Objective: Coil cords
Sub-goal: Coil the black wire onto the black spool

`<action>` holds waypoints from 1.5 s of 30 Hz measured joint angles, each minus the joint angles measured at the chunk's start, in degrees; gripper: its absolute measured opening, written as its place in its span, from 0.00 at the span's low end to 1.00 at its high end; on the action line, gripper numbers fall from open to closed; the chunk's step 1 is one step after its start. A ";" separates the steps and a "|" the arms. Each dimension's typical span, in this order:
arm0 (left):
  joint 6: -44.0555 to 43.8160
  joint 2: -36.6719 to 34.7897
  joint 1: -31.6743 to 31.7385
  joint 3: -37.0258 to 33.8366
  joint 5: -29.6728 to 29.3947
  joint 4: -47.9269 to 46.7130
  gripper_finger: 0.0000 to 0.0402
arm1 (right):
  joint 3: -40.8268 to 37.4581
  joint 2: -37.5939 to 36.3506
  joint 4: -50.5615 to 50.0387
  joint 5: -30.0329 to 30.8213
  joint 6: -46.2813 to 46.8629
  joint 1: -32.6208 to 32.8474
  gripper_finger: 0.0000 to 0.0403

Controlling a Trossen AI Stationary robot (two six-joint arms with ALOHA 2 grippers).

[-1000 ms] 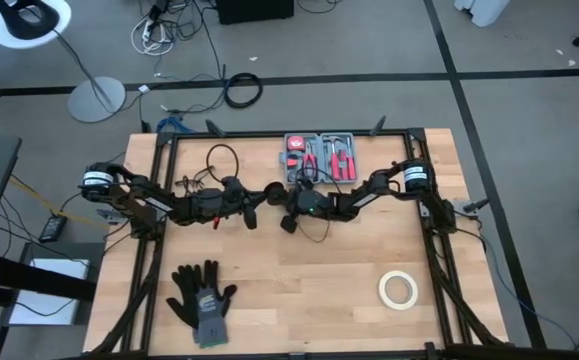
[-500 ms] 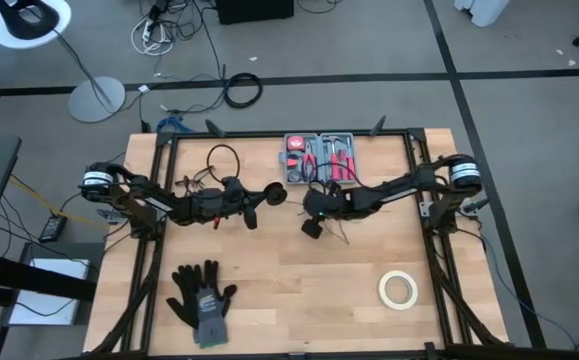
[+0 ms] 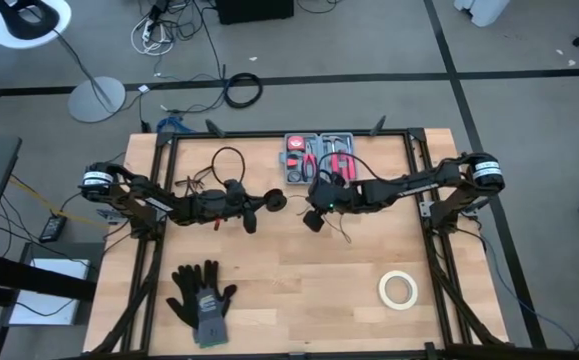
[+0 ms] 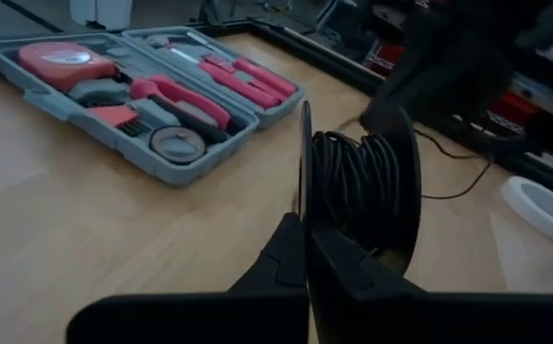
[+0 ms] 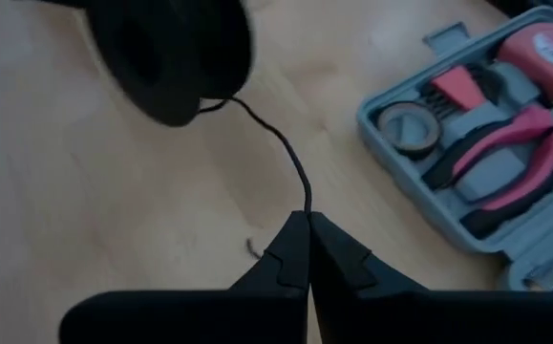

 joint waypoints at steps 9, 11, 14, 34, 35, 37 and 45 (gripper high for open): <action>0.14 0.00 0.00 0.00 -0.06 -2.95 0.00 | 0.00 -3.59 -0.12 -0.34 -0.82 -0.37 0.00; 0.14 0.00 0.00 0.00 -0.06 -2.95 0.00 | 0.02 -4.50 0.43 -0.36 -1.07 -0.39 0.00; 0.14 0.00 0.00 0.00 -0.70 -2.95 0.00 | 0.02 -4.74 4.95 -2.42 -1.56 -0.88 0.00; -3.18 -0.01 0.00 6.69 -10.64 -12.38 0.00 | 11.67 15.53 19.47 -15.33 -5.54 -1.46 0.00; -3.52 0.00 0.00 6.69 -10.62 -11.84 0.00 | 11.67 16.15 18.58 -15.34 -5.07 -1.46 0.00; -3.97 0.00 -0.19 6.69 -10.54 -11.00 0.00 | 11.65 17.46 17.21 -15.15 -4.68 -1.46 0.00; -3.07 -0.03 -1.02 6.67 -10.81 -6.25 0.00 | 9.03 20.08 14.17 -15.30 -3.92 -1.30 0.06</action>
